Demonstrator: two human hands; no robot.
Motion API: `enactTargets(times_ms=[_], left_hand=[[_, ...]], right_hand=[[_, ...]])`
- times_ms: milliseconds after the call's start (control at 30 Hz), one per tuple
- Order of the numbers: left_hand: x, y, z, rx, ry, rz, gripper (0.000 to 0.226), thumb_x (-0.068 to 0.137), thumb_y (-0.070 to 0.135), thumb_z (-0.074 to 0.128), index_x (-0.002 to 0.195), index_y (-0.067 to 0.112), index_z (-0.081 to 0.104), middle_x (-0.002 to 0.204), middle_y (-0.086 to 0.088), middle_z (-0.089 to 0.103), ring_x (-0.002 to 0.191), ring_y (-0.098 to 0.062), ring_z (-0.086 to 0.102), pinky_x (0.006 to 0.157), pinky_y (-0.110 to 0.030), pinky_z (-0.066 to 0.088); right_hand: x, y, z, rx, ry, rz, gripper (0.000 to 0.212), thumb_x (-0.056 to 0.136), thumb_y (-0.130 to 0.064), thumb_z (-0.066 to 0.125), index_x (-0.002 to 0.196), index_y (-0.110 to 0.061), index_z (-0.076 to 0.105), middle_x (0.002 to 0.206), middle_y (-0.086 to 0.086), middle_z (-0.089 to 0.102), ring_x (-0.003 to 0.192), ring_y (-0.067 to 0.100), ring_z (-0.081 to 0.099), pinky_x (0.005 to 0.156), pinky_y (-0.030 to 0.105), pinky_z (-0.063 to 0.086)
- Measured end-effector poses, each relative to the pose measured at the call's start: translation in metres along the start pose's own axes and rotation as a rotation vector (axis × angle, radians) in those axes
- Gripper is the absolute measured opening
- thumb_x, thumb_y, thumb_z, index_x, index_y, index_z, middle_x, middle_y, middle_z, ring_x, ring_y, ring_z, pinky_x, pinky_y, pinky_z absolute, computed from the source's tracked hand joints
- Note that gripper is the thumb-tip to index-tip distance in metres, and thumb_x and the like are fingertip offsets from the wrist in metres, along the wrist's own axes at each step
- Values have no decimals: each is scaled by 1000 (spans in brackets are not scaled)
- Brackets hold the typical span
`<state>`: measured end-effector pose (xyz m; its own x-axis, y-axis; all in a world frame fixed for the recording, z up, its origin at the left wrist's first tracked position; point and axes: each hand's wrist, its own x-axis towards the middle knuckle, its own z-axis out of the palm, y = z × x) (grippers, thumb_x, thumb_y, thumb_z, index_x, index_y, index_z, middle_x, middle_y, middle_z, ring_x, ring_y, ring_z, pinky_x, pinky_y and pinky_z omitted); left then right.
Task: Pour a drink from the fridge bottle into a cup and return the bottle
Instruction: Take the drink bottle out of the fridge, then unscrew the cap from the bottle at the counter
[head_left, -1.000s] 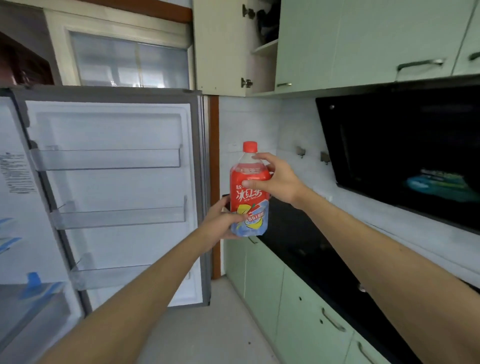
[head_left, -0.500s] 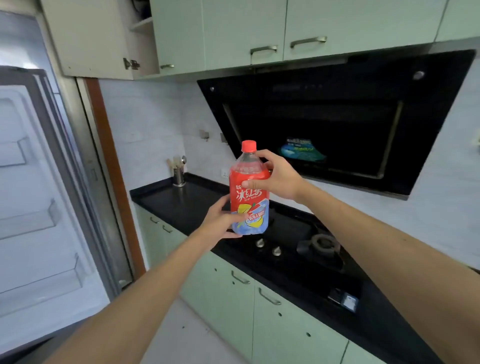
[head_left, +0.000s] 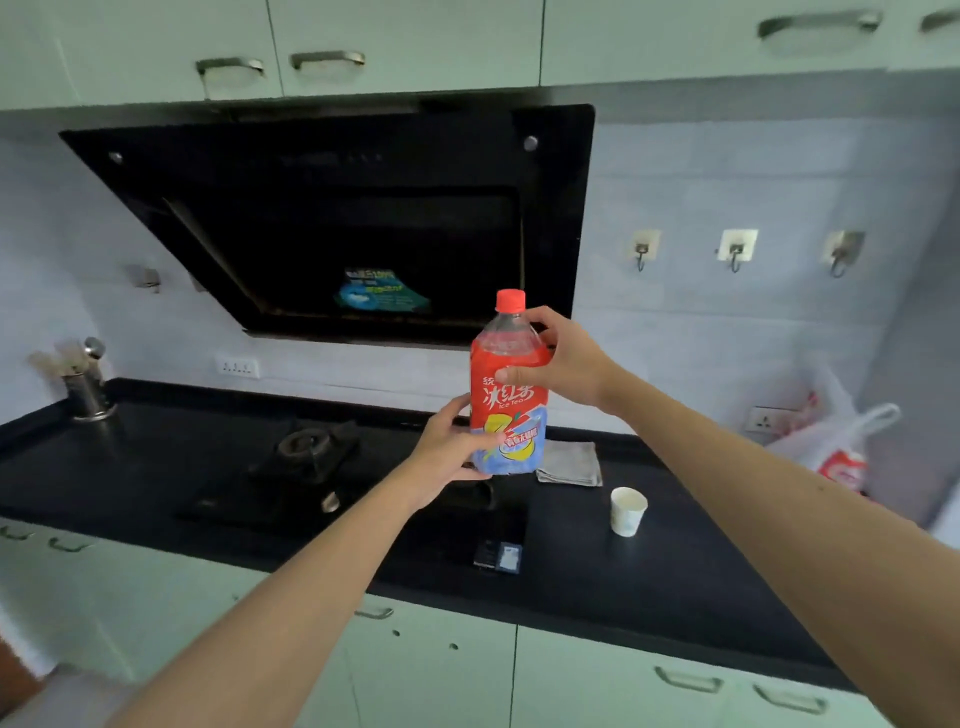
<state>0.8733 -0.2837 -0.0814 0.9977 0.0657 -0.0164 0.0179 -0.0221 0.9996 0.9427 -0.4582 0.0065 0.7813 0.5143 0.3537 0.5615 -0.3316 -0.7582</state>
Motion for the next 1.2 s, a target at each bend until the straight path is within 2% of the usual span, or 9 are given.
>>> enactTargets(times_ms=[167, 300, 467, 567, 667, 767, 867, 1033, 1200], left_hand=[[39, -7, 53, -27, -141, -11, 49, 84, 7, 76, 118, 33, 52, 112, -10, 68, 106, -27, 68, 85, -51, 59], [72, -14, 90, -7, -235, -22, 55, 83, 9, 78, 127, 29, 51, 114, -8, 68, 107, -27, 68, 87, -52, 58], [114, -30, 124, 34, -345, -41, 60, 82, 10, 80, 131, 27, 51, 120, -9, 68, 110, -29, 68, 87, -52, 59], [138, -41, 141, 36, -402, -54, 61, 81, 8, 80, 133, 25, 52, 120, -8, 68, 110, -27, 68, 88, -53, 58], [162, -53, 156, 12, -445, -75, 60, 81, 9, 80, 132, 27, 52, 121, -6, 67, 112, -26, 67, 90, -55, 57], [181, -71, 169, -18, -466, -95, 62, 80, 11, 82, 132, 28, 52, 122, -5, 68, 114, -26, 66, 89, -55, 58], [193, -93, 177, -51, -446, -113, 67, 79, 9, 82, 135, 28, 51, 122, -6, 66, 115, -26, 65, 89, -55, 57], [200, -128, 176, -65, -418, -136, 68, 71, 13, 87, 122, 42, 54, 120, -5, 66, 113, -23, 67, 86, -52, 59], [203, -163, 172, -23, -434, -164, 72, 75, 7, 85, 133, 33, 52, 121, -3, 65, 113, -21, 67, 86, -48, 60]], right_hand=[[-17, 36, -47, -43, 93, 105, 66, 73, -30, 86, 125, -27, 45, 105, -8, 62, 94, 13, 67, 77, 29, 60], [-27, 69, -77, -67, 169, 173, 67, 73, -31, 86, 126, -26, 45, 113, -1, 62, 95, 14, 68, 72, 22, 59], [-33, 112, -101, -107, 227, 236, 70, 73, -32, 86, 128, -26, 45, 113, -5, 61, 100, 15, 66, 79, 28, 60], [-35, 137, -112, -103, 261, 275, 74, 71, -32, 88, 131, -24, 46, 114, -2, 63, 101, 16, 67, 83, 35, 60], [-33, 156, -122, -100, 278, 317, 74, 70, -30, 88, 131, -25, 46, 112, -4, 63, 97, 12, 68, 77, 26, 60], [-29, 177, -126, -99, 287, 343, 72, 70, -28, 89, 128, -26, 47, 111, -4, 63, 95, 9, 67, 70, 17, 57], [-27, 199, -122, -105, 295, 356, 71, 69, -27, 90, 127, -26, 49, 113, -4, 65, 99, 12, 67, 74, 20, 58], [-32, 230, -104, -77, 269, 393, 74, 68, -30, 90, 130, -26, 50, 115, -7, 67, 102, 11, 68, 83, 27, 59], [-46, 254, -81, -23, 268, 428, 75, 68, -26, 91, 131, -26, 50, 118, -11, 65, 106, 8, 66, 85, 28, 58]])
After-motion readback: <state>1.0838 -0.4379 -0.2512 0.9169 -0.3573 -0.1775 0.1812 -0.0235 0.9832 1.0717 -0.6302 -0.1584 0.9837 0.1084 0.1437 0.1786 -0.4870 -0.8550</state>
